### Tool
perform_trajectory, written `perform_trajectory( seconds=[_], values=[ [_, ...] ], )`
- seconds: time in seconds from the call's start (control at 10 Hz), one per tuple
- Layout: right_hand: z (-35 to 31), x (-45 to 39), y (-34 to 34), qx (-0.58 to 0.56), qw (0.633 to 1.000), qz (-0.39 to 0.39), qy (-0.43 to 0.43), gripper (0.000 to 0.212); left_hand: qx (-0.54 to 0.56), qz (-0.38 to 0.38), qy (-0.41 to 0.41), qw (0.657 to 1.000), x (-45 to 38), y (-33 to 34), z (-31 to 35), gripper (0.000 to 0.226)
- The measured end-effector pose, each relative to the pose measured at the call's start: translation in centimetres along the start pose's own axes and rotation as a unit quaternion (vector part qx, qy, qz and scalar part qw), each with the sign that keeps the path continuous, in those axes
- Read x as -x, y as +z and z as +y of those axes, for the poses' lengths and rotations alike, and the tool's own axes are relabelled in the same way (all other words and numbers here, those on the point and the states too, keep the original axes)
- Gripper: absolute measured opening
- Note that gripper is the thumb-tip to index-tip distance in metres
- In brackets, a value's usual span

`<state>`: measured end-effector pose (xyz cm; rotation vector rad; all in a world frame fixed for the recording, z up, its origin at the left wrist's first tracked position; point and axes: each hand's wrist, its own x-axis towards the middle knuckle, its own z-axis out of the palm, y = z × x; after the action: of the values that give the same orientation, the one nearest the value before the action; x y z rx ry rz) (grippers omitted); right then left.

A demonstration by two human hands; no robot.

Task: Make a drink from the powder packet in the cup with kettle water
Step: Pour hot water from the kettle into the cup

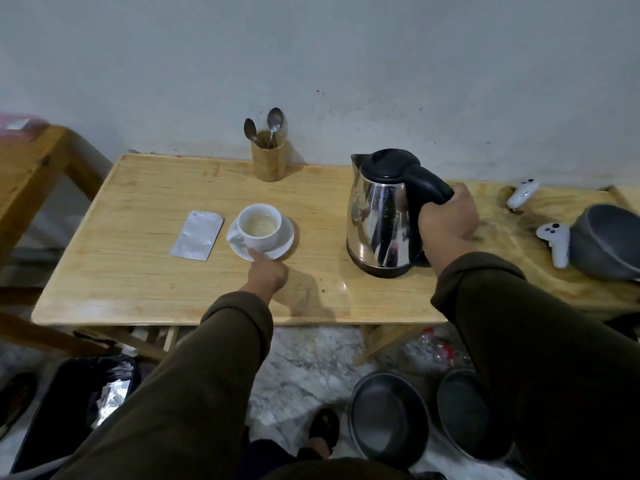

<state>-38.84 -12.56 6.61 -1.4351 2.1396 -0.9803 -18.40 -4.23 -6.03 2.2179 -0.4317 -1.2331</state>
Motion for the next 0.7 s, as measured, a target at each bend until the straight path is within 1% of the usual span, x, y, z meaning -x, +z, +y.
perform_trajectory(
  seconds=[0.1, 0.2, 0.3, 0.4, 0.5, 0.6, 0.7],
  values=[
    [1.3, -0.1, 0.1, -0.043, 0.998, 0.022, 0.034, 0.021, 0.022, 0.015, -0.019, 0.999, 0.0, 0.9, 0.1, 0.064],
    [2.0, -0.2, 0.1, -0.065, 0.996, 0.034, 0.055, 0.023, -0.030, 0.009, -0.009, 0.999, 0.1, 1.6, -0.3, 0.071],
    [2.7, -0.5, 0.0, -0.082, 0.994, 0.035, 0.068, 0.025, -0.060, 0.035, 0.009, 0.998, -0.2, 2.2, -0.7, 0.072],
    [3.2, -0.7, 0.1, -0.097, 0.991, 0.038, 0.079, 0.026, -0.017, 0.029, -0.029, 0.999, -0.5, 2.6, -0.7, 0.068],
    [3.4, -1.0, 0.1, -0.109, 0.990, 0.037, 0.081, 0.027, -0.012, 0.029, -0.041, 0.999, -0.7, 2.8, -0.6, 0.070],
    [3.7, -1.0, 0.2, -0.121, 0.988, 0.034, 0.085, 0.027, -0.066, 0.058, -0.012, 0.996, -1.2, 3.0, -0.9, 0.072],
    [4.3, -0.9, 0.6, -0.122, 0.988, 0.034, 0.088, 0.026, -0.109, 0.059, 0.005, 0.992, -0.5, 3.0, -1.0, 0.073]
  ],
)
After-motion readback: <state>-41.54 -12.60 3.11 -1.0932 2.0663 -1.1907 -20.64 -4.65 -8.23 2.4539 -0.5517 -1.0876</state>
